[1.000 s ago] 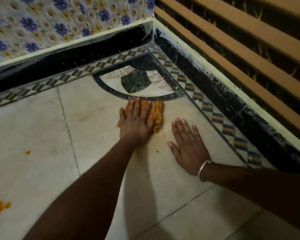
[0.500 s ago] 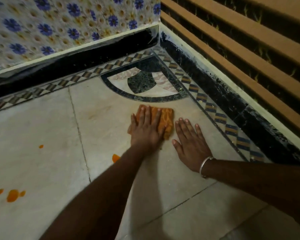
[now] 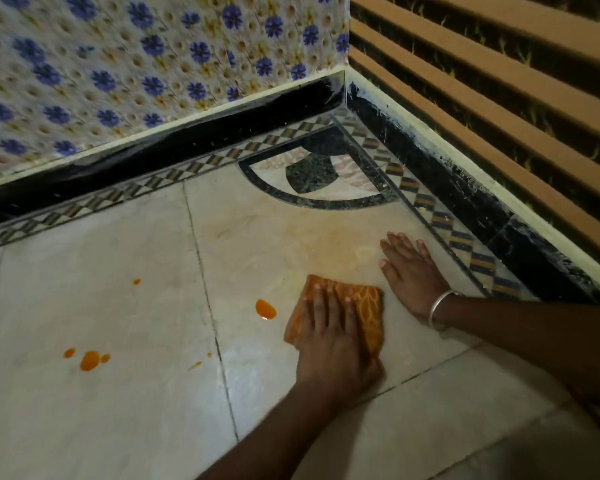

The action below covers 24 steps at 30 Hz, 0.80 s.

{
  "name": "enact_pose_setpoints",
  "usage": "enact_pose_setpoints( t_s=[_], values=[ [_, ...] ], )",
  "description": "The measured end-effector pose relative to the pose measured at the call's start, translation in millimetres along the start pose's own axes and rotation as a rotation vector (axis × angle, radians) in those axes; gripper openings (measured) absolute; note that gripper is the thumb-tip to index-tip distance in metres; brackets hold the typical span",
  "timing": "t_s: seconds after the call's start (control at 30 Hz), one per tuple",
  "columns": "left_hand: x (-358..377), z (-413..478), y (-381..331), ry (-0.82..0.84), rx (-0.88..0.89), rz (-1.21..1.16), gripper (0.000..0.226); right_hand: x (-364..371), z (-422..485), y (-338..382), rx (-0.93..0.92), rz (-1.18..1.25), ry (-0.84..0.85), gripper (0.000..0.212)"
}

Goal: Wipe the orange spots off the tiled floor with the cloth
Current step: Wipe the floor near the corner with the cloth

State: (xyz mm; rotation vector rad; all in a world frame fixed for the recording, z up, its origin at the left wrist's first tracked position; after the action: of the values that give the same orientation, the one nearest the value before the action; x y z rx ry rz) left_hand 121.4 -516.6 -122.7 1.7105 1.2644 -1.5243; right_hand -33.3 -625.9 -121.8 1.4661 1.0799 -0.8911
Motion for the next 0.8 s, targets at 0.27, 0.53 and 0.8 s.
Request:
enact_pose_setpoints(
  t_s=[0.27,0.53,0.8],
  values=[
    [-46.1,1.5,-5.0,-0.140,0.046,-0.063,0.022,-2.1,-7.6,5.9,-0.036,0.007,0.073,0.054],
    [-73.1,-52.0,112.5,-0.326,-0.404,-1.137,0.022,1.0,-2.5,47.7,-0.159,-0.029,0.068,0.055],
    [-47.8,-61.9,144.7,-0.358,-0.385,-0.222,0.073,44.5,0.1,109.0,-0.328,-0.155,0.135,0.071]
  ],
)
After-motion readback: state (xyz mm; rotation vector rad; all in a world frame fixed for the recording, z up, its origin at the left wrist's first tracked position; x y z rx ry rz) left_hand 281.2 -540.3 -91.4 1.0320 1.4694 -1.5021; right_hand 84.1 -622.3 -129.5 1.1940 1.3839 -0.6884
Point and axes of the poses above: each hand's wrist, its own z-axis towards the middle knuckle, its own x-axis out of the palm, y = z × x, the point moved 8 cm from there along z, towards the middle knuckle, and after that the axes turned 9 degrees about x, right-handed, at the moved point
